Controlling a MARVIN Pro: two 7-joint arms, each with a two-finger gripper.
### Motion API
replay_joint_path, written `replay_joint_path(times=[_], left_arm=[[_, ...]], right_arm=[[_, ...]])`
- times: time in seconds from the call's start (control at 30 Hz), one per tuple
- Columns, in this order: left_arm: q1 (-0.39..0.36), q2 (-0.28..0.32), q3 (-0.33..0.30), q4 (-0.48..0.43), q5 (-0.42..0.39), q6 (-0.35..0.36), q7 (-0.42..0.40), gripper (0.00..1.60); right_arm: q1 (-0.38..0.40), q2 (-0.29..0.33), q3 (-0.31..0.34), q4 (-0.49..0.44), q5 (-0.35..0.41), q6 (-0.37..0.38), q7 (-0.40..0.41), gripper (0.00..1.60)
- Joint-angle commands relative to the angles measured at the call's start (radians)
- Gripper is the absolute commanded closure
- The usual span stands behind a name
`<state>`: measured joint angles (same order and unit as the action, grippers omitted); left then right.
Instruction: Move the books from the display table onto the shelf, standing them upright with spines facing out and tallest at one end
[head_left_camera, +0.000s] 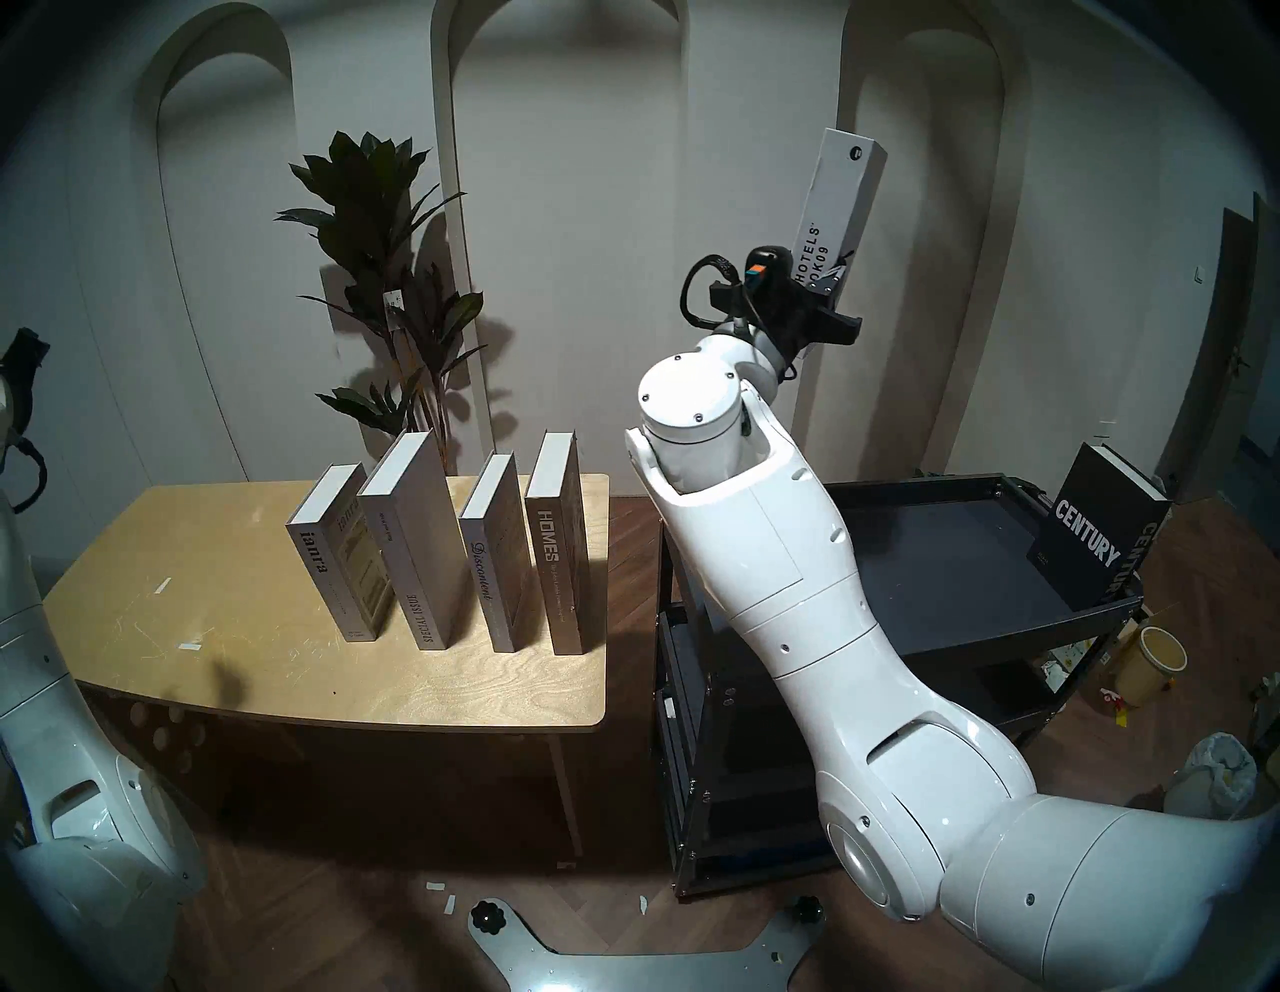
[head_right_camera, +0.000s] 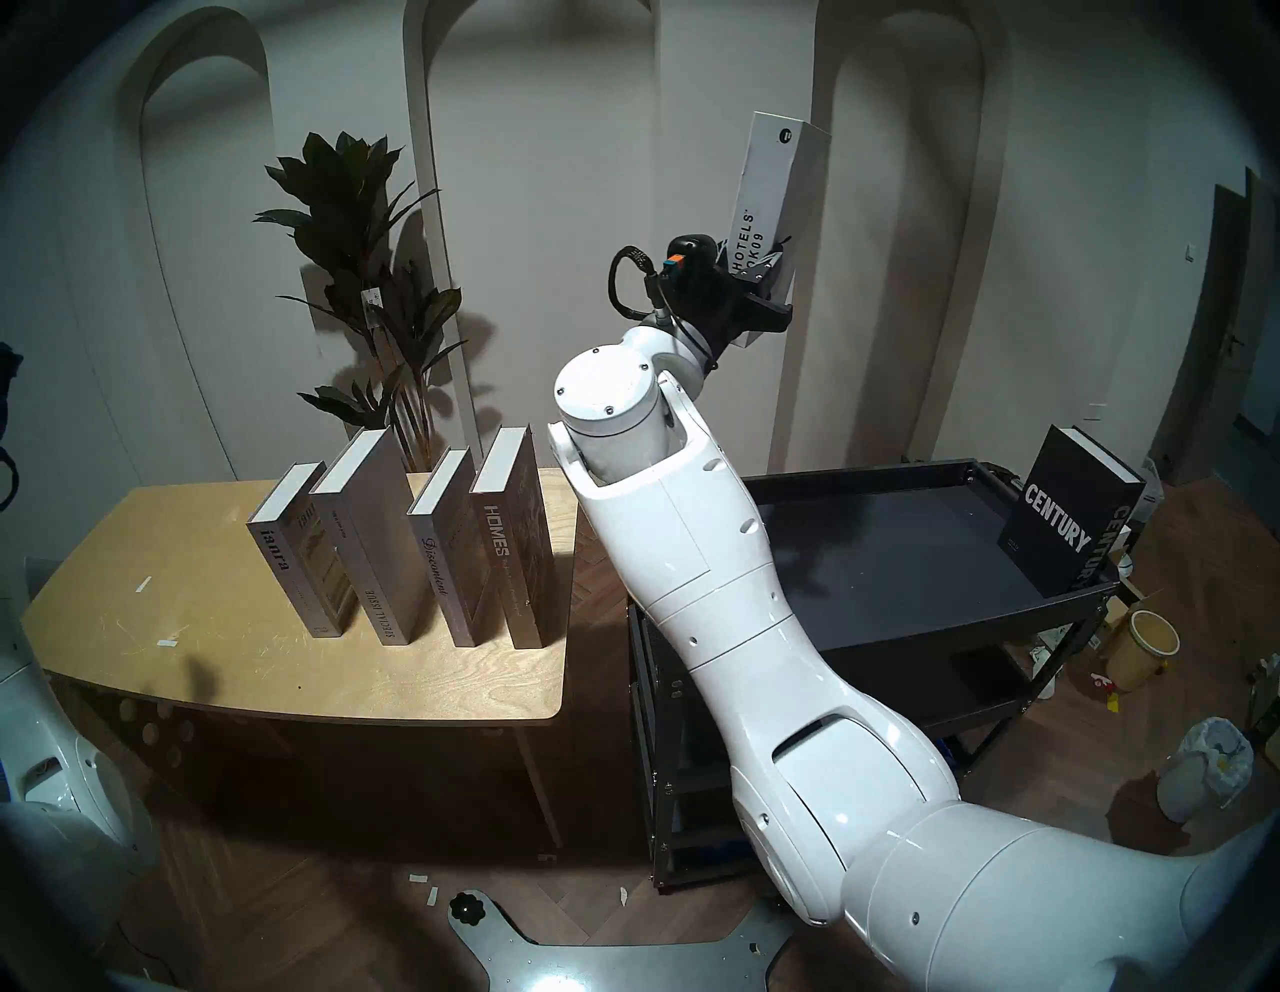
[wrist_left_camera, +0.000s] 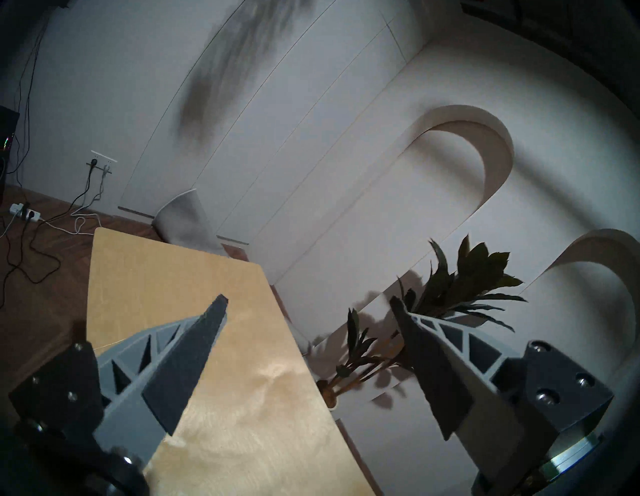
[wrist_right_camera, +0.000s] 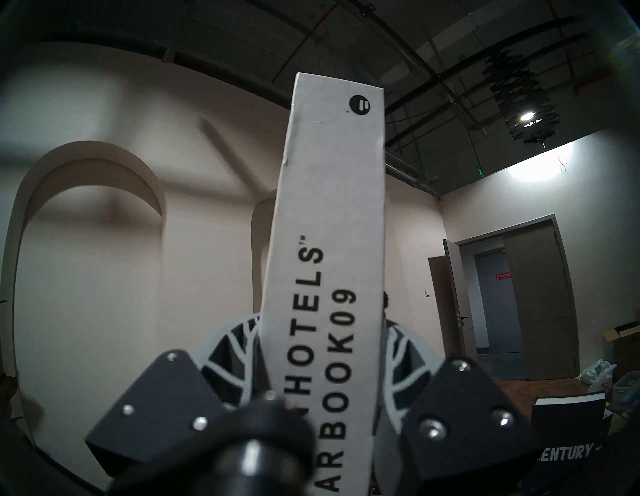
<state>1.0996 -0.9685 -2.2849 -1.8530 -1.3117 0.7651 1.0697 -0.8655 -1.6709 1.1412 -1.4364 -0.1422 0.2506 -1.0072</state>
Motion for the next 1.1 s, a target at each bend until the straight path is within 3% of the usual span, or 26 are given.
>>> replay_joint_path(times=[0.0,1.07], left_arm=[[0.04,0.004,-0.021,0.002,0.026,0.011,0.005,0.0],[0.151,-0.041,-0.047,0.009,0.078,0.065,-0.069,0.0]], right_arm=[[-0.044,0.044,0.012,-0.101,0.02,0.031,0.041,1.6],[-0.29,0.258,0.111,-0.339,0.151,0.208,0.212,1.6]])
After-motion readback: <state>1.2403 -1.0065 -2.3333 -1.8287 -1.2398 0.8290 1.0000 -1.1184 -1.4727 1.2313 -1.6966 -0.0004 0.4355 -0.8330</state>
